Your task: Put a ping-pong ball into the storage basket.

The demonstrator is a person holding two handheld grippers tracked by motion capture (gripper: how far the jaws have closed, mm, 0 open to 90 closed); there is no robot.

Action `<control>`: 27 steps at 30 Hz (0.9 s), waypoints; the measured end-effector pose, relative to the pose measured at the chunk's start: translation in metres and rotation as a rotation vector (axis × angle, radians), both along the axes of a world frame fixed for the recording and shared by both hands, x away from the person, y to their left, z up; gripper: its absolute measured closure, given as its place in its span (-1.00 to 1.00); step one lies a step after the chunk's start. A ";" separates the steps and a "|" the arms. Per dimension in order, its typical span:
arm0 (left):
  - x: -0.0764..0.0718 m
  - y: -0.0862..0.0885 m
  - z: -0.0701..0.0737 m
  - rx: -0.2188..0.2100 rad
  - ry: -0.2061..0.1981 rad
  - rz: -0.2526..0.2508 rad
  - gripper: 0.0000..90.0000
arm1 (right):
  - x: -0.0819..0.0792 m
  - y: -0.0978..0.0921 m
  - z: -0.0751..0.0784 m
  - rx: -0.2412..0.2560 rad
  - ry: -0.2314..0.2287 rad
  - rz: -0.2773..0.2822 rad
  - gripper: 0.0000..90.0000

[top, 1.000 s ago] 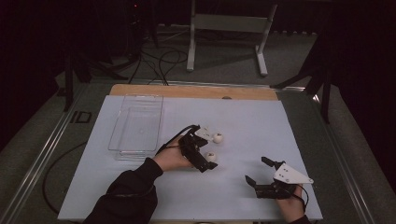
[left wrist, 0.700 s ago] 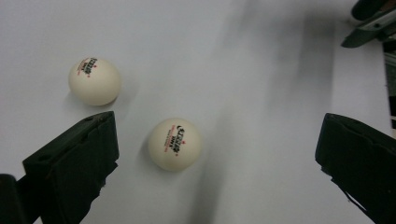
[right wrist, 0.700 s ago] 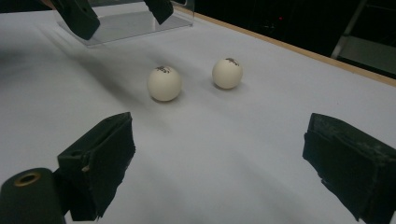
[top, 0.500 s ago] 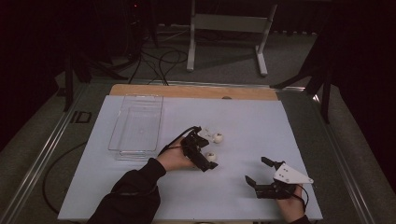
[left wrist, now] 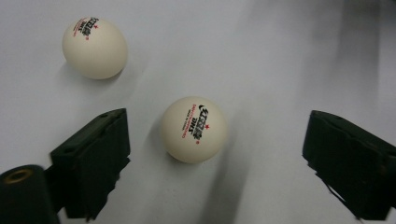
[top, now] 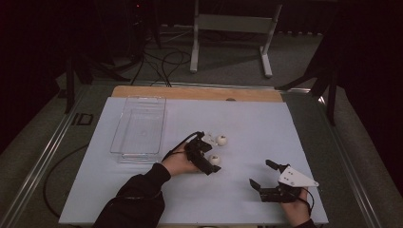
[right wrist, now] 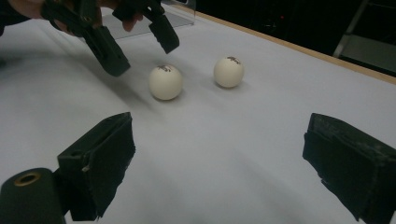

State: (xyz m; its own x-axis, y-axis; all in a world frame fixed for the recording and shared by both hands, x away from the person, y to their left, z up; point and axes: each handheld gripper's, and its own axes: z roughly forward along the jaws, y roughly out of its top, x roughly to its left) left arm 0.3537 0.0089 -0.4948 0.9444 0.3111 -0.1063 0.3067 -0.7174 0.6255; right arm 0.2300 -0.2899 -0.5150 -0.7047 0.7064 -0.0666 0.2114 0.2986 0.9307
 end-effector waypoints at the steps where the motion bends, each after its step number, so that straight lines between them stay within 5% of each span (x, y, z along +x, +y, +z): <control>1: 0.001 0.000 -0.001 0.009 -0.001 -0.004 -0.76 | 0.000 0.000 0.000 0.002 0.001 -0.001 -0.81; 27: 0.011 -0.009 -0.023 0.069 0.002 0.028 -0.06 | 0.000 -0.001 0.000 0.002 0.006 0.005 -0.80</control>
State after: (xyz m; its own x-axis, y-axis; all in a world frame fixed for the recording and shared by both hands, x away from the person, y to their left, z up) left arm 0.3649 -0.0004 -0.5179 0.9353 0.3435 -0.0852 0.3278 -0.7501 0.5744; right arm 0.2301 -0.2905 -0.5150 -0.7082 0.7034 -0.0608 0.2156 0.2976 0.9300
